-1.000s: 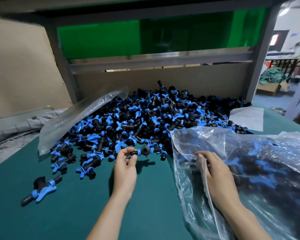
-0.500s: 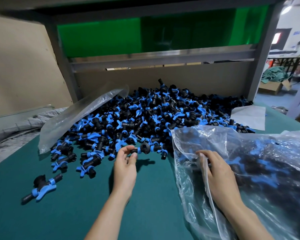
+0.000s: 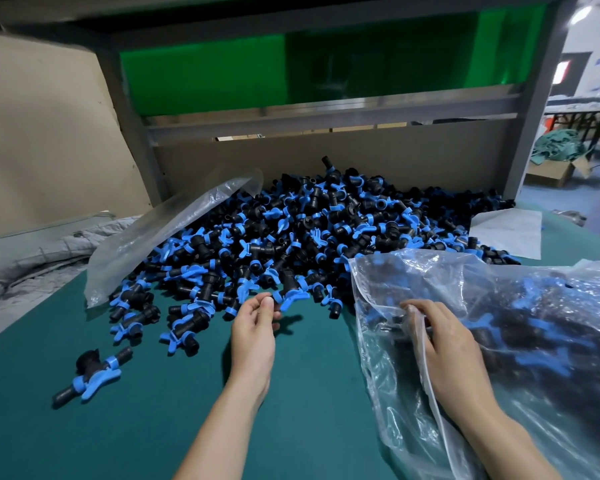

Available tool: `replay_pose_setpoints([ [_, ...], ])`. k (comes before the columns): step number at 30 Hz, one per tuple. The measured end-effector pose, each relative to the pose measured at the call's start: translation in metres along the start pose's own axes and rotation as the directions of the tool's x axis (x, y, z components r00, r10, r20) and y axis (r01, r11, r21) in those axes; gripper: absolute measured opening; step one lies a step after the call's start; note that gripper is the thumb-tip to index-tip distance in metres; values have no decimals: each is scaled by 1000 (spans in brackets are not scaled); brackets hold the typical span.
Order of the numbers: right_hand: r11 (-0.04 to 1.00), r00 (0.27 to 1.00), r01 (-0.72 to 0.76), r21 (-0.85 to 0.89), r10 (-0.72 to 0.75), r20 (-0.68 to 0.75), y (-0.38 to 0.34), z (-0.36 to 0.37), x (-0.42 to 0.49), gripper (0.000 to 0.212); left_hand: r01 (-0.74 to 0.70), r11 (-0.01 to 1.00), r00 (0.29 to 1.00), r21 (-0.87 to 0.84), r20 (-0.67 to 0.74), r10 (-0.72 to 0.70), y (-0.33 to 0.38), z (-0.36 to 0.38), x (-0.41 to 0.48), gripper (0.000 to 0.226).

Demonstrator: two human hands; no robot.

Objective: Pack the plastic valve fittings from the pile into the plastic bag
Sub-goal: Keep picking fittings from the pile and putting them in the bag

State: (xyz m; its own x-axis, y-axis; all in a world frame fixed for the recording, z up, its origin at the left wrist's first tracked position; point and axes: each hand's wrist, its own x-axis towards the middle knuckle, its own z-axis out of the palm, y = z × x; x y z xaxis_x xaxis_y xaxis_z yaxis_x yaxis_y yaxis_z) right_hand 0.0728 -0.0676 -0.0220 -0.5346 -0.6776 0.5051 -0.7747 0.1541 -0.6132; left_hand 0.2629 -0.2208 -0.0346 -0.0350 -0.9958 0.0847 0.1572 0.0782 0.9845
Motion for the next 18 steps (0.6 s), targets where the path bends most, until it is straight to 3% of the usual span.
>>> replay_pose_setpoints([
  [8,1000,1000,-3,5,3,1,-2,-1,0,24,7,1000,1000,22,8,-7,6,-3,-5,38],
  [14,1000,1000,-5,-1,5,0,-1,0,0,24,90,993,996,-75,-21,-92,10,-5,-4,39],
  [18,1000,1000,-4,6,4,5,0,1,0,24,69,998,997,-3,-42,-70,7,-6,-4,41],
])
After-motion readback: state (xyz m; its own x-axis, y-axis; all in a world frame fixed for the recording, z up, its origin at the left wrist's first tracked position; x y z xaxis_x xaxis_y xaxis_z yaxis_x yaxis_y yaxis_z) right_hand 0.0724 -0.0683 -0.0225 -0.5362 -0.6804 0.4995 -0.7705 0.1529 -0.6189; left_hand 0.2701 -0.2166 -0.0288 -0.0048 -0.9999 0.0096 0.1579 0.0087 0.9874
